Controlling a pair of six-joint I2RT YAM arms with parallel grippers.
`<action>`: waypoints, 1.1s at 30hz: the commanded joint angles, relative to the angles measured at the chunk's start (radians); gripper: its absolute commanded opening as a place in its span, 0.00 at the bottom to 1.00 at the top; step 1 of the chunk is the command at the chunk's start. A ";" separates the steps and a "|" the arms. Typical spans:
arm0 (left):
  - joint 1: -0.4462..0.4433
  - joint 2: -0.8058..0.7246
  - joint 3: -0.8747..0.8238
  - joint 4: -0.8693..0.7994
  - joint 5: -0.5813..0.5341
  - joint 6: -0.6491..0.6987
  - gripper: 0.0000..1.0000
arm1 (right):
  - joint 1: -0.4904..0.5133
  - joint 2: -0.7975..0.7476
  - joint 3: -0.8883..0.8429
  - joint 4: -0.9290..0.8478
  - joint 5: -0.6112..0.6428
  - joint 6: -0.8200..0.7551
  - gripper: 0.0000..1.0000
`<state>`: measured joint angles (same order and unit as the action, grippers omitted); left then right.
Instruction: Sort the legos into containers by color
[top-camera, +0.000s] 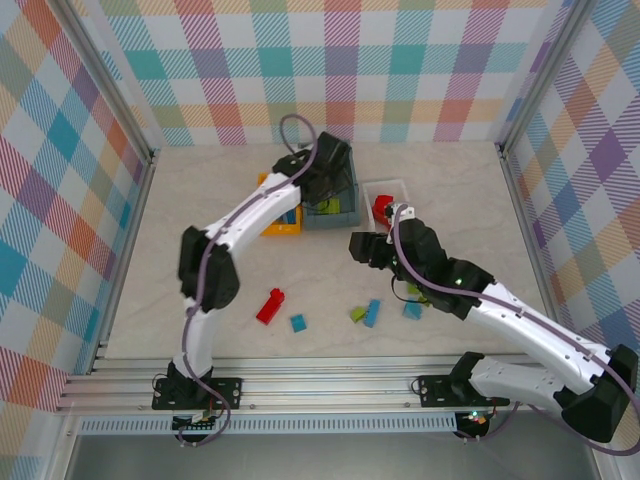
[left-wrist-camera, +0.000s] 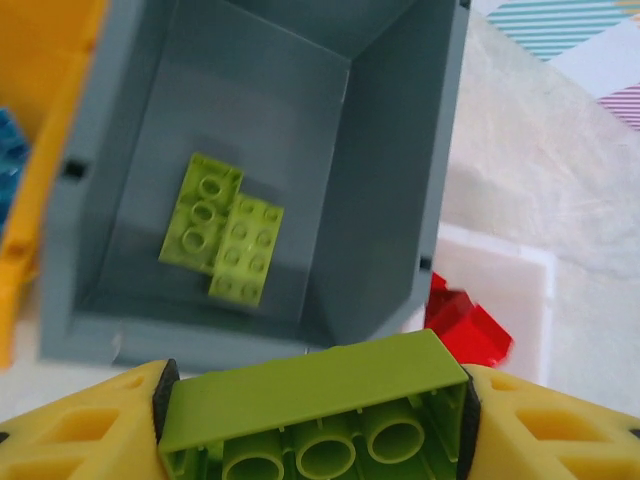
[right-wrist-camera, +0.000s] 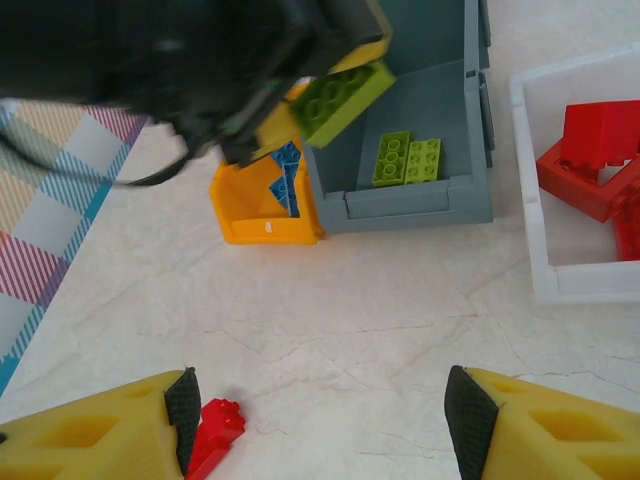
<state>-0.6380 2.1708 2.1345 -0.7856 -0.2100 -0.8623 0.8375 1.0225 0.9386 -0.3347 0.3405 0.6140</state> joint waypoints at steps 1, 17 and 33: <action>0.018 0.157 0.223 -0.174 -0.048 0.062 0.57 | -0.009 0.003 0.053 0.001 -0.004 0.023 0.68; 0.075 0.341 0.387 -0.065 0.008 0.153 0.83 | -0.029 0.032 0.017 0.044 -0.089 -0.018 0.75; -0.055 -0.202 -0.089 0.089 -0.079 0.133 0.74 | -0.155 -0.055 -0.016 -0.322 0.123 0.116 0.70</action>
<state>-0.6491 2.1277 2.1384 -0.7784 -0.2569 -0.7185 0.7345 0.9798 0.9363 -0.4603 0.3744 0.6395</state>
